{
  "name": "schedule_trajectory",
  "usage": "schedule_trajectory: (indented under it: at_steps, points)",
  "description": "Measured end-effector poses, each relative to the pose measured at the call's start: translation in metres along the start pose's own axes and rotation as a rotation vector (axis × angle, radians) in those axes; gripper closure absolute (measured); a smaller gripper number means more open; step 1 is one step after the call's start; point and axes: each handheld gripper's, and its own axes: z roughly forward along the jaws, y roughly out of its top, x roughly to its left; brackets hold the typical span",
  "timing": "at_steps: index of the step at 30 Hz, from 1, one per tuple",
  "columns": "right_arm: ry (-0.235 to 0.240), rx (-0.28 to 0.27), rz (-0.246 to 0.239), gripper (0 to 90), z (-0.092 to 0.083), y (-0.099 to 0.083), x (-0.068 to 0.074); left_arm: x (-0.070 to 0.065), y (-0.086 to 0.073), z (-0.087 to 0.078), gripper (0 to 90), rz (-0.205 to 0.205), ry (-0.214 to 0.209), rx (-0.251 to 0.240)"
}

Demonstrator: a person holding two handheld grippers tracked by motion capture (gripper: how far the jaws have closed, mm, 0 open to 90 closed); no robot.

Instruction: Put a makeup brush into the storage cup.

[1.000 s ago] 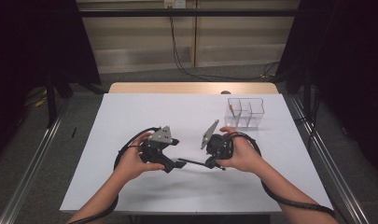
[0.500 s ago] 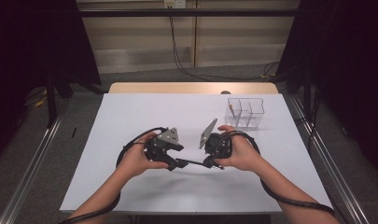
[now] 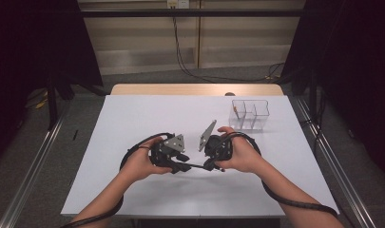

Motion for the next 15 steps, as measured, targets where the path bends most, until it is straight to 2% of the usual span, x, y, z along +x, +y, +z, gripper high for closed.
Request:
schedule_trajectory:
  at_steps: [1,4,9,11,13,15]
  points:
    - [0.003,-0.020,0.004,84.4,-0.002,0.001,-0.001,0.000,0.000,0.000,69.6,0.002,-0.001,0.011]
    - [0.035,-0.056,0.009,84.3,-0.006,0.001,-0.004,0.000,0.000,-0.001,74.6,-0.003,0.005,0.013]
    - [0.058,-0.097,0.021,83.9,-0.011,0.000,-0.008,0.000,-0.005,-0.001,77.5,-0.030,-0.020,0.004]
    - [0.074,-0.137,0.032,83.7,-0.014,0.000,-0.013,-0.001,-0.006,0.001,81.2,-0.035,-0.040,0.015]
    - [0.075,-0.137,0.028,83.5,-0.014,0.001,-0.014,-0.004,-0.005,0.003,82.4,-0.035,-0.067,0.033]
    - [0.080,-0.136,0.037,83.2,-0.013,0.002,-0.015,-0.006,-0.005,0.005,83.8,-0.038,-0.069,0.046]
